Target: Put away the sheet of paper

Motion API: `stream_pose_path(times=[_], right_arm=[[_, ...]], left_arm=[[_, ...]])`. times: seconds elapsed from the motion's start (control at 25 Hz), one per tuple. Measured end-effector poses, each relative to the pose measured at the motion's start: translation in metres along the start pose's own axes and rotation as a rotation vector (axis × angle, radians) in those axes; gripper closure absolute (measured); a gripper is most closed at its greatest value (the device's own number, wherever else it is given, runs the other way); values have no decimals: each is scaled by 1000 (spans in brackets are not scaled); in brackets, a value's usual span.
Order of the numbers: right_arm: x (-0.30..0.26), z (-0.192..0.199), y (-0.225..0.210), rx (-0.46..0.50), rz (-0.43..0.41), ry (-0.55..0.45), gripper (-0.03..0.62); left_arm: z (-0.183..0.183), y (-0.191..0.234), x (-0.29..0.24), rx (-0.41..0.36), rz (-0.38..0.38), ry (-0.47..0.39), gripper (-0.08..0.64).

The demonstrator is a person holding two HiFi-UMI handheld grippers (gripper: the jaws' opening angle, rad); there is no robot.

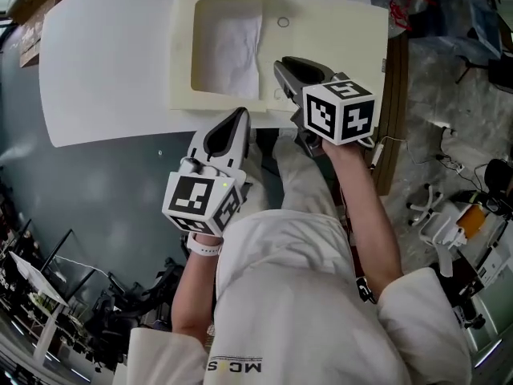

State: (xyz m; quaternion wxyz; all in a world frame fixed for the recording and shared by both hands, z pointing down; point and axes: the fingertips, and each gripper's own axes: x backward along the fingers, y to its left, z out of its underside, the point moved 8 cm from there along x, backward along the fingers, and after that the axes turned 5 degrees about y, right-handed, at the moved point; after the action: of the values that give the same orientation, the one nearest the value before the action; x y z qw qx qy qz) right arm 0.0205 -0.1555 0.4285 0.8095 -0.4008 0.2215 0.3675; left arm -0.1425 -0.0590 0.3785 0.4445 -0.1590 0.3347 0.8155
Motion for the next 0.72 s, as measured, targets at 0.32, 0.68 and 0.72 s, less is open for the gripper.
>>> stream_pose_path(times=[0.32,0.68,0.72], right_arm=[[90,-13,29,148,66,-107,545],[172,-22,41,210,129,-216,577],[180,-21,40,207,138,-231,577]], left_arm=[[-28,-32,32,-61,7,-46,537],[-55,-56,62,-122,-3,-102,537],[-57,-59,64,-132,-3,-107,537]])
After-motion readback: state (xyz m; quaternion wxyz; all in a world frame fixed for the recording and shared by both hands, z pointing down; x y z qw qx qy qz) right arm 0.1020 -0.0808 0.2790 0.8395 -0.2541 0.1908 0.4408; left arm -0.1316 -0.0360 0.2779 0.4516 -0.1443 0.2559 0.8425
